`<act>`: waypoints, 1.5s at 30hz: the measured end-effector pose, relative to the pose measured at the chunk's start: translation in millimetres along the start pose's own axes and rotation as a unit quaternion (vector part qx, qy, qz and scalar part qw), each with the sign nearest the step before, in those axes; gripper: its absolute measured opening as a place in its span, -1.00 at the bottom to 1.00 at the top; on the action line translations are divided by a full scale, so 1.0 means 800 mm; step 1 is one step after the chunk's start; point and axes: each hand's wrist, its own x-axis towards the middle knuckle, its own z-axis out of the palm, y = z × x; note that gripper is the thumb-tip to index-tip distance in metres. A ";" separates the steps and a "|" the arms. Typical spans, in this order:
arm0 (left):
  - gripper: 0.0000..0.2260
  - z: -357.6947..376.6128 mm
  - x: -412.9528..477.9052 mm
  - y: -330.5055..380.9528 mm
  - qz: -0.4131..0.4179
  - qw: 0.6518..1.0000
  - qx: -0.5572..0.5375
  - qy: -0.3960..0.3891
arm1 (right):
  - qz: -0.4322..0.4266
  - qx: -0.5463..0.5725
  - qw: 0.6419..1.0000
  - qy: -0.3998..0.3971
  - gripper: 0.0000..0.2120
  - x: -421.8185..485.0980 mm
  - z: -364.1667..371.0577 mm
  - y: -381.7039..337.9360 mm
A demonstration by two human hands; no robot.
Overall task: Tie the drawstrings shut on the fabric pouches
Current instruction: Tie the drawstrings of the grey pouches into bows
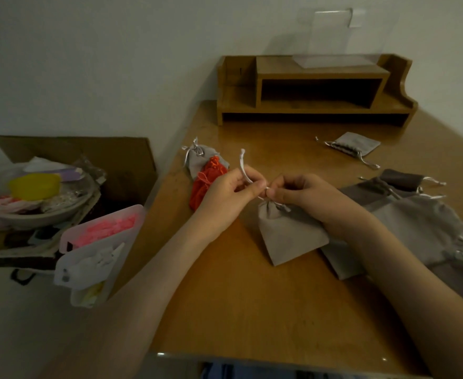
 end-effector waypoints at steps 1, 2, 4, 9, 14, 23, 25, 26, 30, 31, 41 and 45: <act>-0.90 -0.002 0.000 0.000 0.007 1.000 0.006 -0.008 | 0.006 0.011 1.000 -0.007 -0.78 -0.001 -0.001 -0.001; -0.89 -0.004 0.001 -0.001 0.011 1.000 0.009 -0.015 | 0.012 0.028 0.999 -0.017 -0.71 -0.002 -0.003 -0.001; -0.88 -0.005 0.003 -0.001 0.010 1.000 -0.014 -0.026 | 0.030 0.075 0.996 -0.036 -0.64 -0.004 -0.004 -0.002; -0.91 -0.004 0.002 0.004 0.016 0.996 -0.075 -0.053 | 0.056 0.196 0.975 -0.083 -0.76 -0.008 -0.007 -0.007; -0.92 -0.002 0.000 0.006 0.022 0.998 -0.015 -0.061 | 0.066 0.197 0.977 -0.054 -0.76 -0.008 -0.007 -0.006; -0.90 0.005 0.001 -0.016 0.182 0.906 0.372 0.084 | 0.036 0.122 0.991 -0.035 -0.63 0.001 0.008 0.003; -0.90 0.003 0.003 -0.022 0.219 0.890 0.391 0.082 | 0.019 0.126 0.992 -0.024 -0.74 0.001 0.010 0.005; -0.89 0.003 0.003 -0.024 0.230 0.887 0.391 0.085 | 0.021 0.132 0.991 -0.020 -0.82 0.001 0.011 0.006; -0.84 0.005 -0.001 -0.018 0.253 0.880 0.382 0.122 | 0.032 0.115 0.992 -0.047 -0.83 0.004 0.010 0.005; -0.86 0.005 0.000 -0.017 0.259 0.876 0.386 0.127 | 0.027 0.105 0.993 -0.046 -0.82 0.004 0.011 0.004; -0.65 0.000 -0.004 -0.014 0.183 0.923 0.331 0.079 | 0.023 0.177 0.982 0.062 -0.80 0.004 0.005 0.002; -0.80 -0.005 0.000 -0.010 0.129 0.932 0.311 0.137 | -0.004 0.208 0.964 0.169 -0.79 0.009 -0.001 0.009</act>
